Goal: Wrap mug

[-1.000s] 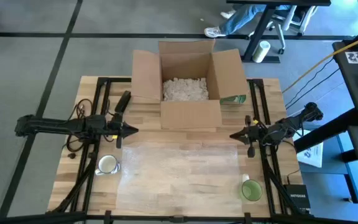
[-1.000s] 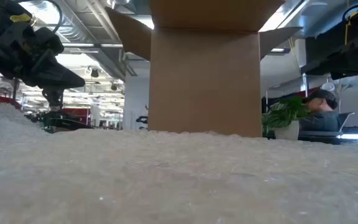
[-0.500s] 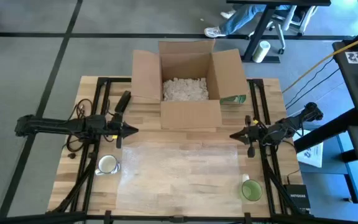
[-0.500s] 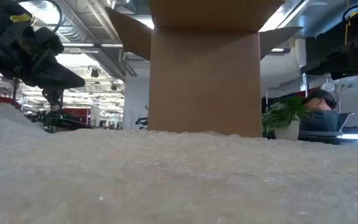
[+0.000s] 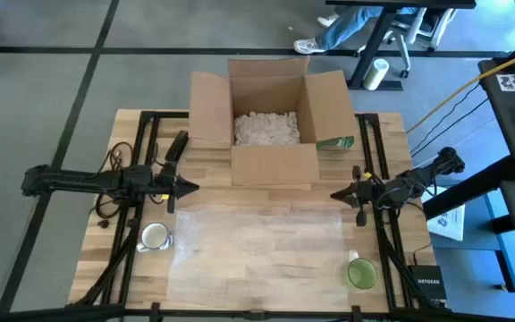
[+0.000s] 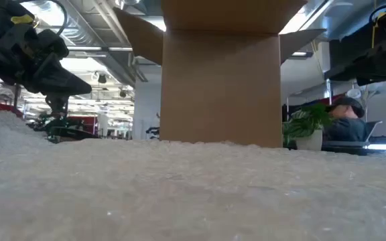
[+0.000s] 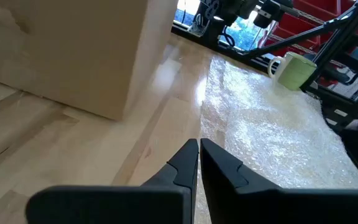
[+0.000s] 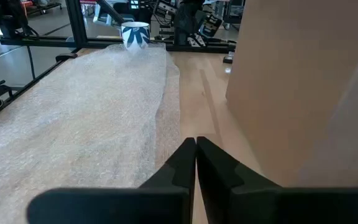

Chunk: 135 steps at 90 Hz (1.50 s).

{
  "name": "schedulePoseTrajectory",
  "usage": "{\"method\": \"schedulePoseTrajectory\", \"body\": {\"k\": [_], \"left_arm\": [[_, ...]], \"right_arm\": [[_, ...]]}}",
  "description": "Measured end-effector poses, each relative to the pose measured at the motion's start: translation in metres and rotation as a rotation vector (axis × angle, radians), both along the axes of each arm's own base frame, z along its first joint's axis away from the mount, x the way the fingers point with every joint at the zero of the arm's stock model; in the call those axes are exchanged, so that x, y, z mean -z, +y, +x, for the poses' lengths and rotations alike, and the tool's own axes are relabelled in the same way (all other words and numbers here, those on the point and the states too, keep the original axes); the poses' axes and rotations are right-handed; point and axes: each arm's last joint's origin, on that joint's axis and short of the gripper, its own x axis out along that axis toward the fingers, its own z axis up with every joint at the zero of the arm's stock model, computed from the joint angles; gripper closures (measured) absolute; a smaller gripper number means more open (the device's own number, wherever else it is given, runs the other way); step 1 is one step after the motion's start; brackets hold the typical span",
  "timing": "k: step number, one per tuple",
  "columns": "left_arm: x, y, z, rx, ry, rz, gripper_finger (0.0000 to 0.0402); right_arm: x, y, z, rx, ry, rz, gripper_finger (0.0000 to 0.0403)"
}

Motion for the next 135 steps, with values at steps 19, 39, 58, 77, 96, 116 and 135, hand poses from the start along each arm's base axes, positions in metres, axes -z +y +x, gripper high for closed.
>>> {"method": "schedulePoseTrajectory", "body": {"k": [19, 39, 58, 77, 96, 116, 135], "left_arm": [[-0.0001, 0.0, 0.0, 0.0, 0.0, 0.0, 0.0402], [-0.0001, 0.0, 0.0, 0.0, -0.001, 0.0, 0.0402], [-0.0001, 0.0, 0.0, 0.0, 0.0, 0.0, 0.0402], [-0.0001, 0.0, 0.0, 0.0, -0.001, 0.0, 0.0402], [-0.0001, 0.0, 0.0, 0.0, 0.0, 0.0, 0.0402], [0.0, 0.0, 0.0, 0.0, 0.0, 0.0, 0.0402], [0.0, 0.0, 0.0, 0.0, 0.0, 0.0, 0.0402]], "right_arm": [[0.0, 0.0, 0.0, 0.0, 0.0, 0.0, 0.0403], [0.0, 0.0, 0.0, 0.0, 0.0, 0.0, 0.0403], [0.0, 0.0, 0.0, 0.0, 0.0, 0.0, 0.0403], [0.0, 0.0, 0.0, 0.0, 0.0, 0.0, 0.0403], [0.0, 0.0, 0.0, 0.0, 0.0, 0.0, 0.0403], [-0.0017, 0.0002, 0.0004, 0.001, -0.016, 0.01, 0.0403], [-0.0018, 0.0002, 0.0004, 0.002, -0.017, 0.011, 0.0403]]}}
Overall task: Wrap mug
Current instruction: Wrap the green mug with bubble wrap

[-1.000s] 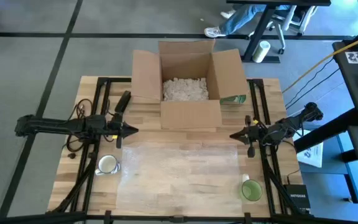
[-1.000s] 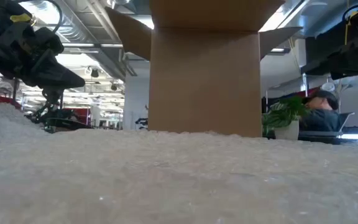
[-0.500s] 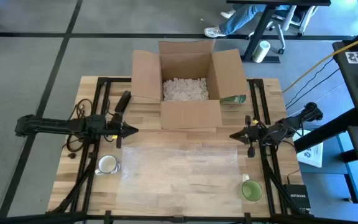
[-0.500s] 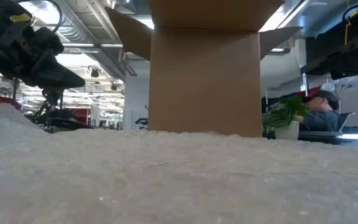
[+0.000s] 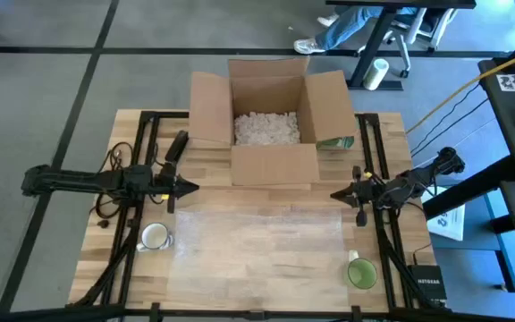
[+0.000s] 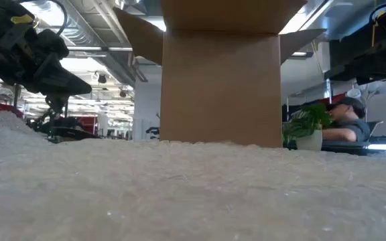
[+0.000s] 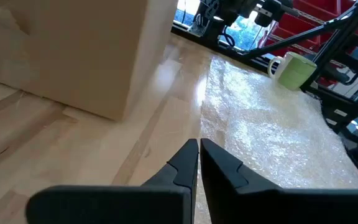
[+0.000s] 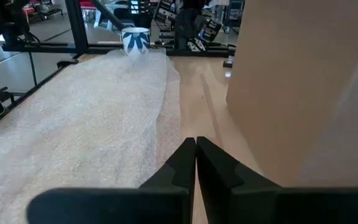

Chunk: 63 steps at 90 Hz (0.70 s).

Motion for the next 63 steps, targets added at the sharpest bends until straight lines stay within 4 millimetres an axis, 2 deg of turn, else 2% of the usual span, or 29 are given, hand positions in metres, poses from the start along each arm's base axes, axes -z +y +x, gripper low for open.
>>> {"method": "schedulePoseTrajectory", "body": {"k": [34, 49, 63], "left_arm": [[0.0, 0.0, 0.0, 0.0, 0.0, 0.0, 0.0402], [0.0, 0.0, 0.0, 0.0, -0.001, 0.0, 0.0402], [0.0, 0.0, 0.0, 0.0, -0.001, 0.0, 0.0402]], "right_arm": [[0.002, -0.001, 0.0, 0.034, 0.015, -0.052, 0.0403], [0.003, -0.002, 0.001, 0.125, 0.019, 0.098, 0.0403], [0.011, 0.002, 0.009, 0.171, 0.109, 0.208, 0.0403]]}}
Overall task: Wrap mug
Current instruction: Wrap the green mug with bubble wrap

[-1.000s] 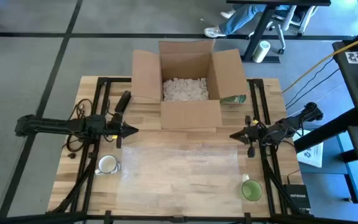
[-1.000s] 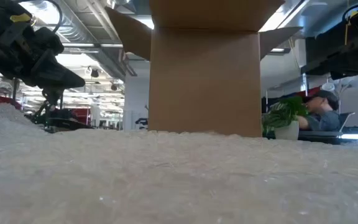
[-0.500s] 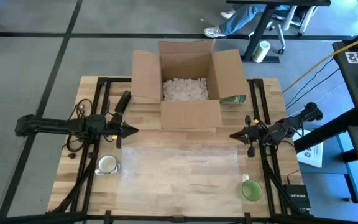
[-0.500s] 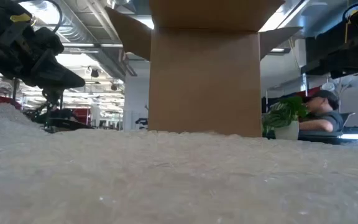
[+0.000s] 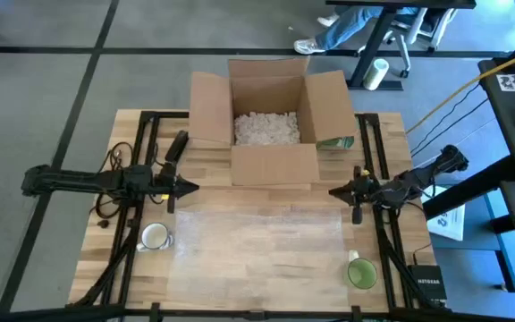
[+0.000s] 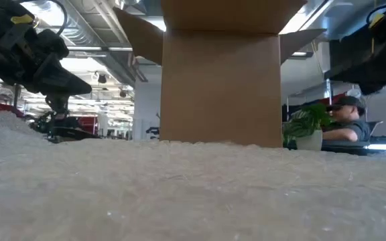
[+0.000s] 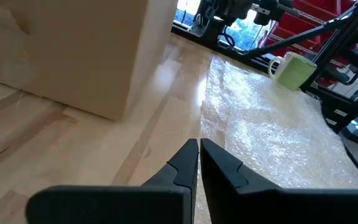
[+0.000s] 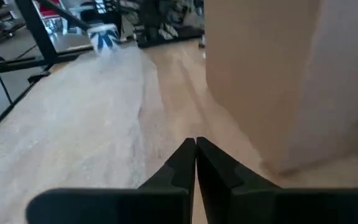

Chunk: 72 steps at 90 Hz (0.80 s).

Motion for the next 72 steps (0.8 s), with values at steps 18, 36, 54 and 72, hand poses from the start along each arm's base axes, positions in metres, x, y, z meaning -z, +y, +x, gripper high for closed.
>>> {"method": "schedulePoseTrajectory", "body": {"k": [18, 36, 54, 72], "left_arm": [[0.0, 0.0, 0.0, 0.0, 0.001, 0.0, 0.0402], [0.0, 0.0, 0.0, 0.0, 0.0, 0.0, 0.0402], [0.0, 0.0, 0.0, 0.0, 0.0, 0.0, 0.0402], [0.0, 0.0, 0.0, 0.0, 0.0, 0.0, 0.0402]], "right_arm": [[-0.009, 0.014, 0.024, 0.022, 0.139, 0.023, 0.0403], [-0.026, 0.036, 0.062, 0.062, 0.373, -0.076, 0.0403], [-0.028, 0.051, 0.084, 0.114, 0.562, -0.022, 0.0403], [-0.049, 0.064, 0.083, 0.125, 0.514, 0.109, 0.0403]]}}
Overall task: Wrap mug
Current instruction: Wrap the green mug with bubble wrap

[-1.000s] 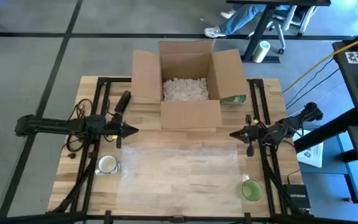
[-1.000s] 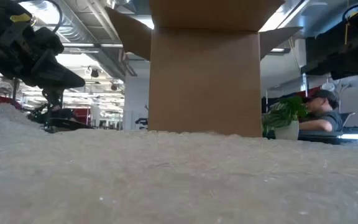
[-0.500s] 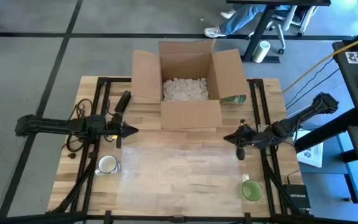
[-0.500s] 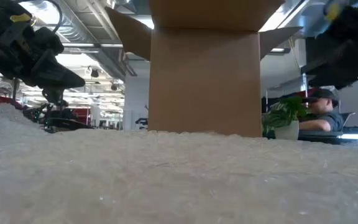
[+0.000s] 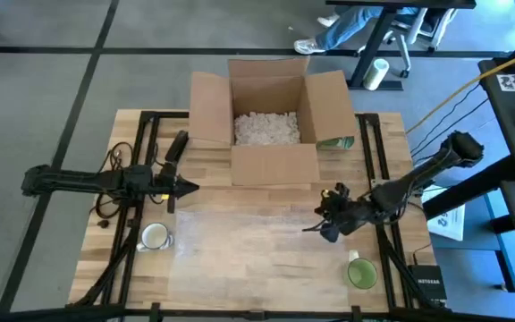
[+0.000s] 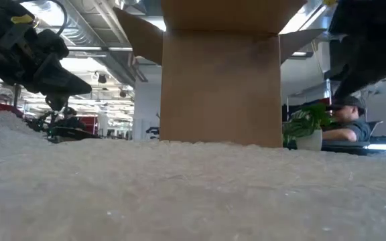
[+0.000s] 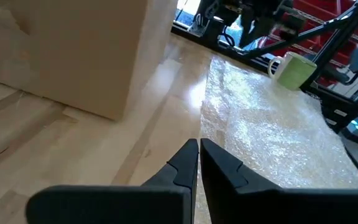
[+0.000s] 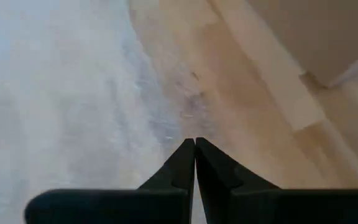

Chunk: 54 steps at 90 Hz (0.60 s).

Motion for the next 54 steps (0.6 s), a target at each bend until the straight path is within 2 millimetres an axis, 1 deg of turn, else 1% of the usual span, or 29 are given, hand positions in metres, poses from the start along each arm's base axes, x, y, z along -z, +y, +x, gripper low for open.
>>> {"method": "schedulePoseTrajectory", "body": {"k": [12, 24, 32, 54], "left_arm": [[0.0, 0.0, 0.0, 0.0, 0.0, 0.0, 0.0402], [0.0, 0.0, 0.0, 0.0, -0.001, 0.0, 0.0402], [0.0, 0.0, 0.0, 0.0, 0.0, 0.0, 0.0402], [0.0, 0.0, 0.0, 0.006, 0.0, -0.01, 0.0402]], "right_arm": [[-0.022, 0.008, -0.01, 0.067, -0.016, 0.032, 0.0403], [-0.038, 0.018, -0.019, 0.105, -0.044, 0.065, 0.0403], [-0.041, 0.023, -0.025, 0.131, -0.052, 0.094, 0.0403], [-0.035, 0.035, -0.04, 0.214, -0.03, 0.171, 0.0403]]}}
